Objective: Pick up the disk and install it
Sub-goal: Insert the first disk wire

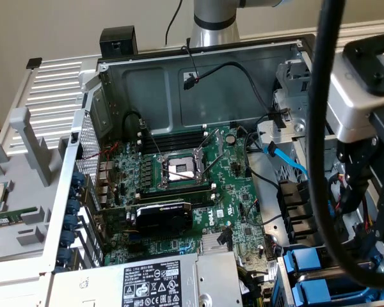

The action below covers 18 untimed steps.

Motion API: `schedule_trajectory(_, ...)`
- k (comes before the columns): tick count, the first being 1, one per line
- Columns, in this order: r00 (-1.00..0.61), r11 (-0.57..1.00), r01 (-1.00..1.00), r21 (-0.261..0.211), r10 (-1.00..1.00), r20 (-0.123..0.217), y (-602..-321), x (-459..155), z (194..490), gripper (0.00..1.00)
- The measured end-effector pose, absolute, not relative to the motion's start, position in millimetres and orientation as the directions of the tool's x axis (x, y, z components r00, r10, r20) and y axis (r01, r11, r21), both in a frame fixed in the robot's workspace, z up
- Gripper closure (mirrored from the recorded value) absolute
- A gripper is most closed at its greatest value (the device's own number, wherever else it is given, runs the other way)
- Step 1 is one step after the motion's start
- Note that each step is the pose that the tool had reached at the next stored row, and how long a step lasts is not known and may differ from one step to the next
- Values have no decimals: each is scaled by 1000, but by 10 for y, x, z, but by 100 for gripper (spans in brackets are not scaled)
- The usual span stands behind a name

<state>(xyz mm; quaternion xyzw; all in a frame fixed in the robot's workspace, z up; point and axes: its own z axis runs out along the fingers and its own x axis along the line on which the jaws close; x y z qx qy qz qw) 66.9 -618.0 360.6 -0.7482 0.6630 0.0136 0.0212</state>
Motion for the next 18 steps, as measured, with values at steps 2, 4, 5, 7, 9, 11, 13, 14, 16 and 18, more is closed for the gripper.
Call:
schedule_trajectory(2, 137, -137, -990, -14, -989, -50, -6180, 669, 3588, 51)
schedule_trajectory(4, 150, -149, -989, -15, -987, -53, -6183, 669, 3569, 51)
schedule_trajectory(5, 155, -155, -988, -15, -986, -56, -6185, 669, 3560, 51)
schedule_trajectory(7, 165, -164, -986, -16, -984, -61, -6189, 669, 3541, 53)
schedule_trajectory(9, 172, -171, -985, -17, -983, -66, -6196, 670, 3523, 60)
schedule_trajectory(11, 178, -177, -984, -18, -982, -70, -6206, 670, 3503, 60)
schedule_trajectory(13, 183, -182, -983, -19, -980, -77, -6214, 670, 3484, 60)
schedule_trajectory(14, 187, -186, -982, -20, -979, -83, -6215, 672, 3478, 60)
schedule_trajectory(16, 193, -192, -981, -23, -976, -97, -6218, 676, 3469, 60)
schedule_trajectory(18, 196, -194, -981, -24, -975, -104, -6231, 680, 3460, 60)
